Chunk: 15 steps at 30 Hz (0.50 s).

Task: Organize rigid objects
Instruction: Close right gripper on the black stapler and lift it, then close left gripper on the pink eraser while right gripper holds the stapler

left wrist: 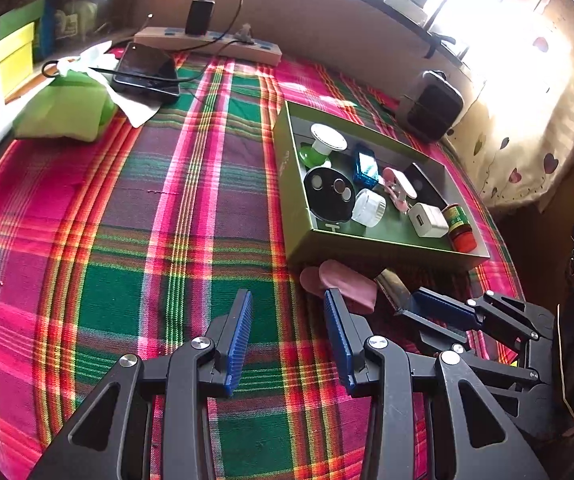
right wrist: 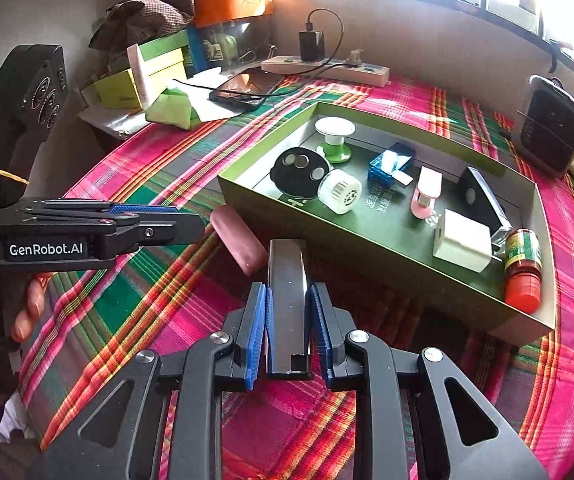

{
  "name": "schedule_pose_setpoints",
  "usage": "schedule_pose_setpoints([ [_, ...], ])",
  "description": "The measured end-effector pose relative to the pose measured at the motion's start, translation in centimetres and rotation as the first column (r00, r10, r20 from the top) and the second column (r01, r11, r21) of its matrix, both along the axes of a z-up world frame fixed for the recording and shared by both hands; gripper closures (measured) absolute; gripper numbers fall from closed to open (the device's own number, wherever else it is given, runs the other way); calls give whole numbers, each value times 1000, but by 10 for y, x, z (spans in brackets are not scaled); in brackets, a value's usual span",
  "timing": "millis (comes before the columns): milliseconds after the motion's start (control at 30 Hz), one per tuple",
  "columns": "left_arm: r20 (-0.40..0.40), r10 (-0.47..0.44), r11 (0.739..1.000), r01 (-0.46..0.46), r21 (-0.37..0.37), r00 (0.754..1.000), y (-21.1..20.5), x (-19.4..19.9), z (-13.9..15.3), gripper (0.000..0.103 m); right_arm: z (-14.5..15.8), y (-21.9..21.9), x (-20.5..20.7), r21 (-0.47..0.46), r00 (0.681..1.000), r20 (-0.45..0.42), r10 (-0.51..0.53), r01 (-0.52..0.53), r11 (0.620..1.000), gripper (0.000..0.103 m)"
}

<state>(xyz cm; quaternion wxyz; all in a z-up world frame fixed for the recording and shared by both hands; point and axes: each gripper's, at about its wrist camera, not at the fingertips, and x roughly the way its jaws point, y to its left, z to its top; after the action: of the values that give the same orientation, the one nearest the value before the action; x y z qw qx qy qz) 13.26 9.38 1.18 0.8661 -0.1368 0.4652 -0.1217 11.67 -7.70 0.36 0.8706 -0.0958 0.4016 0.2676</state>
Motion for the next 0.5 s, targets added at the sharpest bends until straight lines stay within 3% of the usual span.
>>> schedule_pose_setpoints([
  [500, -9, -19, 1000, 19, -16, 1000, -6, -7, -1, 67, -4, 10, -11, 42, 997, -54, 58, -56, 998, 79],
])
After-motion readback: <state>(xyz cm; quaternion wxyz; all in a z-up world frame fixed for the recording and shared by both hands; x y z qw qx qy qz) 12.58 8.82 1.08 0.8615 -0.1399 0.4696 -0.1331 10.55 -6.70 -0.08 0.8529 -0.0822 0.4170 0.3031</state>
